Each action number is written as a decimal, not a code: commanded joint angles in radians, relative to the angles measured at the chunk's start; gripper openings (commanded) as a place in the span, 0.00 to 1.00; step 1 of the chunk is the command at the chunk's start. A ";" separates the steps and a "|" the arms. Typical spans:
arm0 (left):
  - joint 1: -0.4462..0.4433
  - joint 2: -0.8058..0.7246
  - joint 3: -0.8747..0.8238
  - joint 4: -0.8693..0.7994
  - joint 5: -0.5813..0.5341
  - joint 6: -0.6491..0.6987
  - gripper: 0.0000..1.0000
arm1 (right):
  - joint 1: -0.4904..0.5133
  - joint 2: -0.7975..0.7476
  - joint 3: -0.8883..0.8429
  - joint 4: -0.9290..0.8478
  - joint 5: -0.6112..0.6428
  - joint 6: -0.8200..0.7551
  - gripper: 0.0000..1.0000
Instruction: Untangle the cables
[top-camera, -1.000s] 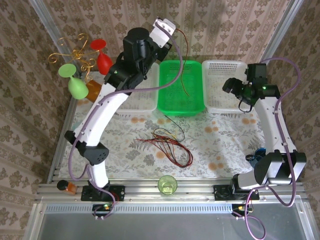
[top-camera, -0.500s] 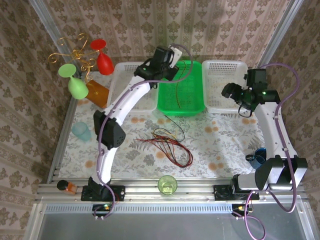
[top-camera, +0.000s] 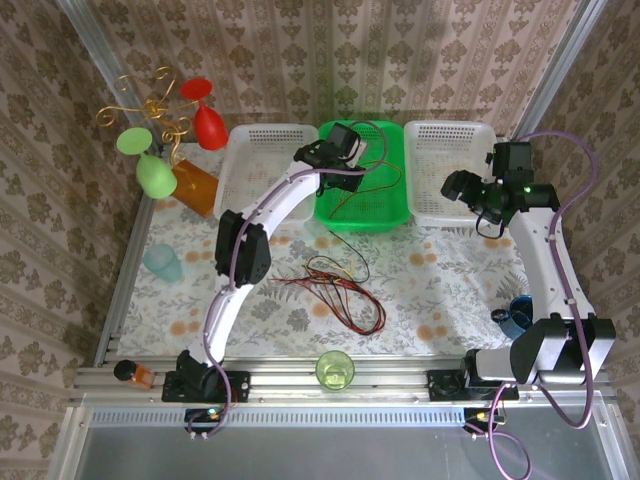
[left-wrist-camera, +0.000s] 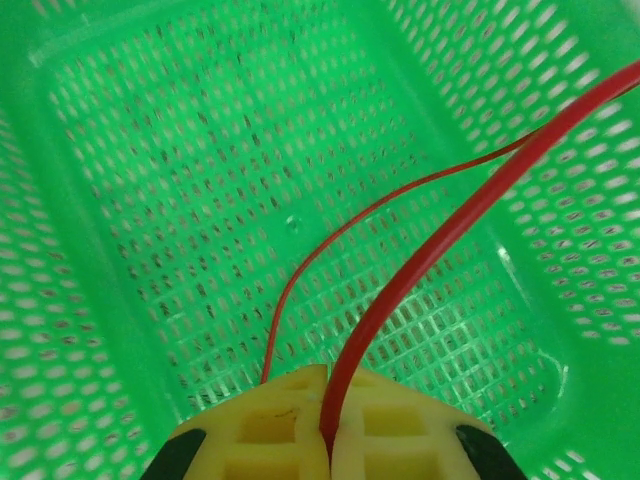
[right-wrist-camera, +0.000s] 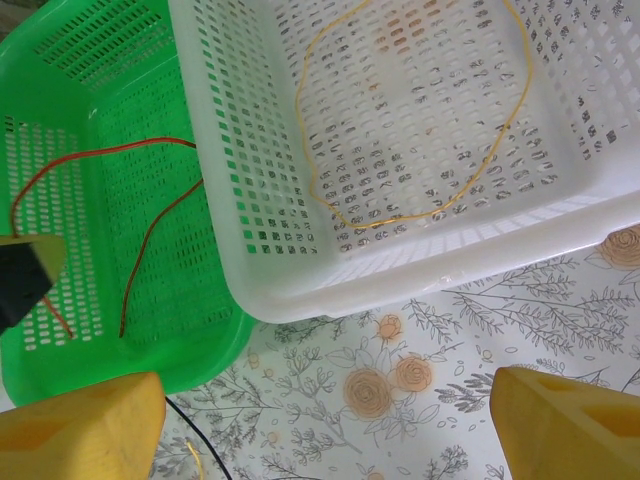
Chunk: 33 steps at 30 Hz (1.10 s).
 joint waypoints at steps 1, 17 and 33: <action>0.018 0.054 0.053 -0.096 0.055 -0.094 0.00 | 0.000 -0.029 -0.017 -0.002 -0.028 0.010 0.86; 0.047 0.069 0.062 -0.041 0.147 -0.163 0.49 | 0.003 -0.031 -0.004 -0.005 -0.030 0.010 0.86; 0.025 -0.130 0.068 -0.052 0.066 -0.096 0.73 | 0.024 -0.035 -0.031 -0.015 -0.039 0.014 0.87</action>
